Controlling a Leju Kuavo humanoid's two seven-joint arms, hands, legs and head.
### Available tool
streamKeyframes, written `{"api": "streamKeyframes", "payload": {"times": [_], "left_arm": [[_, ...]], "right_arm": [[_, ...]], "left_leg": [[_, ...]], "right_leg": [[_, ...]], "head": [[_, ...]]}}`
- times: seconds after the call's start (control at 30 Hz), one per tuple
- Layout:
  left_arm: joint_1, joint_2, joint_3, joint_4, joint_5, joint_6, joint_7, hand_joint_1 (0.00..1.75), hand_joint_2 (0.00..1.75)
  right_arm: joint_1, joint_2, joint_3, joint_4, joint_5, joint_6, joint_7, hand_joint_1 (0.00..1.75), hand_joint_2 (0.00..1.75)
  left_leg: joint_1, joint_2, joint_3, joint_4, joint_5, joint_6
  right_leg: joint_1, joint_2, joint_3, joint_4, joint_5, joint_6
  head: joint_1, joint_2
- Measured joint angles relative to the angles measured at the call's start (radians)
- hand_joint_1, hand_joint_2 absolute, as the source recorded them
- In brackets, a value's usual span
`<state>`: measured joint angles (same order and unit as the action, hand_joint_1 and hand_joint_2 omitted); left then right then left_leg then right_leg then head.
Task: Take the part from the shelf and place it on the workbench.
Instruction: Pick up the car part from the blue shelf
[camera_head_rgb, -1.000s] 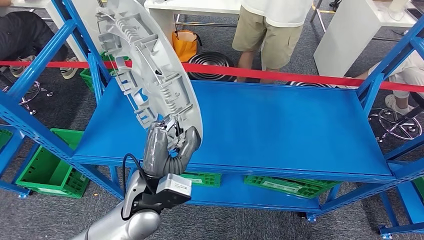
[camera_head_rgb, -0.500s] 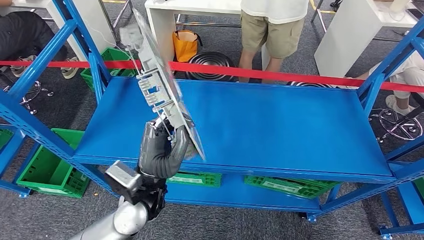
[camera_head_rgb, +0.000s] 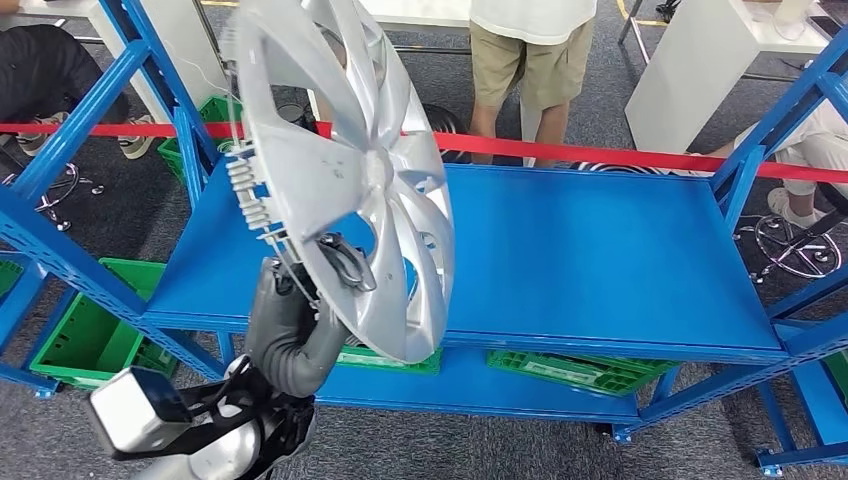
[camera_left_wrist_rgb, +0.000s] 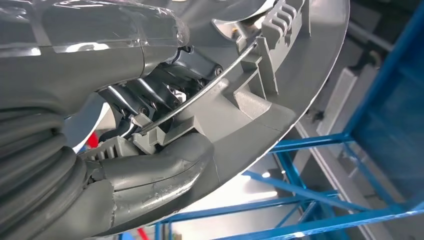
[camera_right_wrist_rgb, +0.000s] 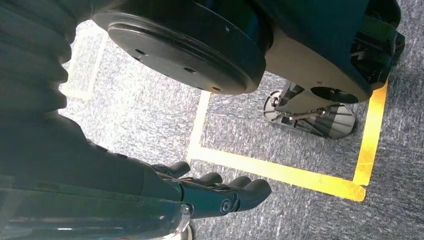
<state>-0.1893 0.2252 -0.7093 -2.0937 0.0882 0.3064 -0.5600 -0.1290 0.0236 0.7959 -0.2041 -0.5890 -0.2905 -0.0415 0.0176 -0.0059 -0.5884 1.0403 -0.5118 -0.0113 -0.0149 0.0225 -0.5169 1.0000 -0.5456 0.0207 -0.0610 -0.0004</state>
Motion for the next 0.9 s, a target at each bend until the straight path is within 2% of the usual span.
{"api": "streamKeyframes", "payload": {"times": [0.3, 0.47, 0.63, 0.73, 0.8, 0.87, 0.9], "left_arm": [[0.006, 0.014, 0.036, -0.037, -0.118, 0.033, 0.047, 1.75, 1.75], [0.007, 0.023, 0.037, -0.042, -0.227, 0.063, 0.1, 1.75, 1.75], [0.01, 0.03, 0.036, -0.044, -0.258, 0.075, 0.119, 1.75, 1.75], [0.013, 0.032, 0.036, -0.047, -0.258, 0.082, 0.12, 1.75, 1.75], [0.019, 0.033, 0.036, -0.05, -0.258, 0.085, 0.12, 1.75, 1.75], [0.027, 0.033, 0.036, -0.051, -0.258, 0.091, 0.121, 1.75, 1.75], [0.032, 0.034, 0.036, -0.051, -0.258, 0.094, 0.122, 1.75, 1.75]], "right_arm": [[-0.002, -0.001, 0.012, 0.0, -0.008, 0.0, -0.001, 0.0, 1.75], [-0.003, -0.001, 0.02, 0.0, -0.008, 0.0, -0.001, 0.0, 1.75], [-0.003, -0.001, 0.02, 0.0, -0.009, 0.0, -0.001, 0.0, 1.75], [-0.002, -0.001, 0.02, 0.0, -0.01, 0.0, -0.001, 0.0, 1.75], [-0.001, -0.003, 0.02, 0.0, -0.01, 0.001, -0.002, 0.0, 1.75], [-0.003, -0.007, 0.019, -0.001, -0.01, 0.007, -0.003, 0.0, 1.75], [-0.006, -0.009, 0.019, -0.001, -0.009, 0.011, 0.0, 0.0, 1.75]], "left_leg": [[0.0, 0.001, 0.0, 0.0, 0.0, 0.0], [-0.003, 0.0, 0.0, 0.002, -0.001, 0.002], [-0.01, -0.002, 0.0, 0.003, -0.003, 0.008], [-0.005, -0.001, 0.004, -0.009, 0.004, 0.02], [-0.001, 0.003, 0.008, -0.018, 0.008, 0.026], [-0.002, 0.006, 0.009, -0.019, 0.008, 0.028], [-0.003, 0.007, 0.01, -0.019, 0.008, 0.028]], "right_leg": [[0.0, 0.0, 0.0, 0.0, 0.0, 0.0], [-0.001, 0.0, 0.0, -0.002, 0.001, 0.002], [-0.007, 0.0, 0.0, -0.005, 0.003, 0.009], [-0.009, -0.001, -0.002, 0.002, -0.006, 0.017], [-0.006, -0.005, -0.034, 0.076, -0.051, 0.018], [0.0, -0.007, -0.089, 0.205, -0.109, 0.017], [0.003, -0.007, -0.108, 0.251, -0.122, 0.016]], "head": [[0.0, 0.0], [0.0, 0.0], [0.0, 0.0], [0.0, 0.0], [0.002, 0.0], [0.003, 0.0], [0.003, 0.0]]}}
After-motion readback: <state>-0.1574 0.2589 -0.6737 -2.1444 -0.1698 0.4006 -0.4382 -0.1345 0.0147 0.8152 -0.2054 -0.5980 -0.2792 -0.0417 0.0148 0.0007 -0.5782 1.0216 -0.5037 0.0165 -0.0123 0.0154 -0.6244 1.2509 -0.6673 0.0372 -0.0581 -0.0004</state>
